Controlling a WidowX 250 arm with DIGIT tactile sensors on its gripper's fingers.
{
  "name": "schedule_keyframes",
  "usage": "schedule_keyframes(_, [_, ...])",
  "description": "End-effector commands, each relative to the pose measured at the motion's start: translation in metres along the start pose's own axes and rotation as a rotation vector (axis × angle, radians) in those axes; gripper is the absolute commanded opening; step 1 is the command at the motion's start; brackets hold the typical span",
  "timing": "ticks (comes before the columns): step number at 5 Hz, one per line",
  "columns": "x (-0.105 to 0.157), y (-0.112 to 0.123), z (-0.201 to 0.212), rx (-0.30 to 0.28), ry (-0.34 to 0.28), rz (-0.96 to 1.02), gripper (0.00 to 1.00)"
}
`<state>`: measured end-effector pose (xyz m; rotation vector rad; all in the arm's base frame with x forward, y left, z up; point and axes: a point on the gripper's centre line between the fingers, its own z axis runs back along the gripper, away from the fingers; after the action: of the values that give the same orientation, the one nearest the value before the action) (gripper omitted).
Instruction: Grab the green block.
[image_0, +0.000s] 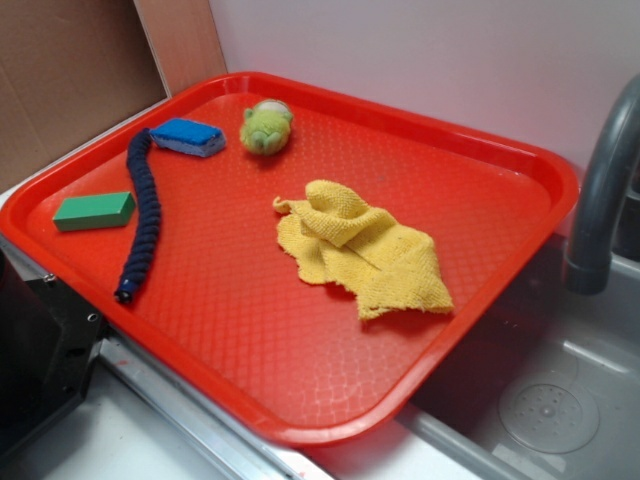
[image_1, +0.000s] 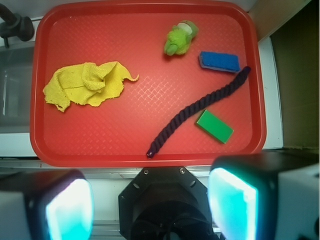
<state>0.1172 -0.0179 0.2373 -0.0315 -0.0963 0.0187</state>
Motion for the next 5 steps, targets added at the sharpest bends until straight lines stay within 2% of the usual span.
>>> schedule_keyframes(1, [0.0, 0.0, 0.0, 0.0, 0.0, 0.0, 1.0])
schedule_keyframes(2, [-0.004, 0.001, -0.004, 0.038, -0.016, -0.008, 1.0])
schedule_keyframes(4, [-0.007, 0.008, -0.029, 0.13, -0.056, -0.171, 1.0])
schedule_keyframes(5, [0.005, 0.028, -0.058, 0.092, -0.081, -0.291, 1.0])
